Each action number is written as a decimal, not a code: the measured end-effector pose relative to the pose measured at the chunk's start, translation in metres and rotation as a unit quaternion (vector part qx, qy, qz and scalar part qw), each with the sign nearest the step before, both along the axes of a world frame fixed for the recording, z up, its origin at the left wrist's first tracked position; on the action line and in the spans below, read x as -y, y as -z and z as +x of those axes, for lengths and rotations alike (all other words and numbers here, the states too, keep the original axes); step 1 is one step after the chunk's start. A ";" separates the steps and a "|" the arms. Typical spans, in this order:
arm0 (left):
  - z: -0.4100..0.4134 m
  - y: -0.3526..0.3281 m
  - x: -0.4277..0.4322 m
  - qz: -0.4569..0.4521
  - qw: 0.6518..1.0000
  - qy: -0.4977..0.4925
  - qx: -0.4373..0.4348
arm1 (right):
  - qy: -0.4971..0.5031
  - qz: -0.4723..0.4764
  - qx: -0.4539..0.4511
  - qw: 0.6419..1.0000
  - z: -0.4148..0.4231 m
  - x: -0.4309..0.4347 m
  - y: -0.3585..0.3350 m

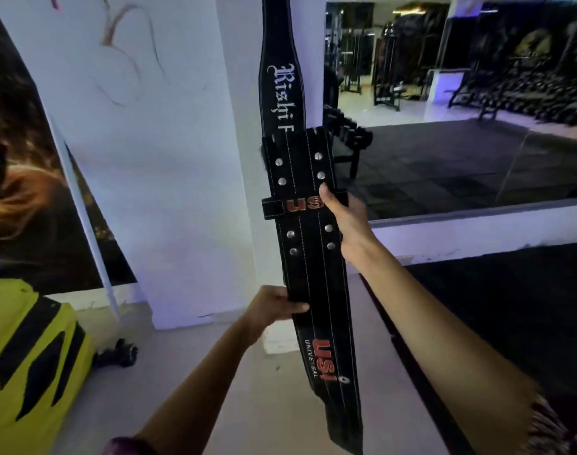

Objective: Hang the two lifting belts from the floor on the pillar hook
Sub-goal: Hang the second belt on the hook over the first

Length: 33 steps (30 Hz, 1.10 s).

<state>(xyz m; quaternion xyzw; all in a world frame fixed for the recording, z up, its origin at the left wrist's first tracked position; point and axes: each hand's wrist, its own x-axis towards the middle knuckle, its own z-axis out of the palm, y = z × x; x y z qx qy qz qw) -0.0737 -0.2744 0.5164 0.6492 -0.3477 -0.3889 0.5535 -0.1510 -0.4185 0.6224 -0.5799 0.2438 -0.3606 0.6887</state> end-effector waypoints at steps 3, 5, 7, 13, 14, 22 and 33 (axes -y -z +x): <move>-0.003 -0.062 0.029 -0.138 0.989 -0.053 -0.031 | -0.026 -0.029 0.007 0.999 -0.008 0.007 -0.005; -0.012 -0.094 0.044 -0.208 0.971 -0.106 -0.047 | -0.041 -0.056 -0.003 0.998 -0.014 0.010 -0.014; -0.020 -0.105 0.054 -0.240 0.956 -0.153 -0.071 | -0.050 -0.103 -0.008 0.993 -0.021 0.017 -0.023; -0.017 -0.132 0.062 -0.269 0.947 -0.172 -0.047 | -0.094 -0.139 -0.054 0.984 -0.051 0.038 0.051; -0.016 -0.134 0.061 -0.274 0.946 -0.170 -0.036 | -0.096 -0.139 -0.085 0.982 -0.055 0.037 0.070; -0.012 -0.144 0.056 -0.292 0.943 -0.157 0.018 | -0.104 -0.166 -0.026 0.980 -0.037 0.027 0.052; 0.001 -0.138 0.055 -0.260 0.951 -0.166 -0.008 | -0.135 -0.126 -0.001 0.983 -0.029 0.014 0.027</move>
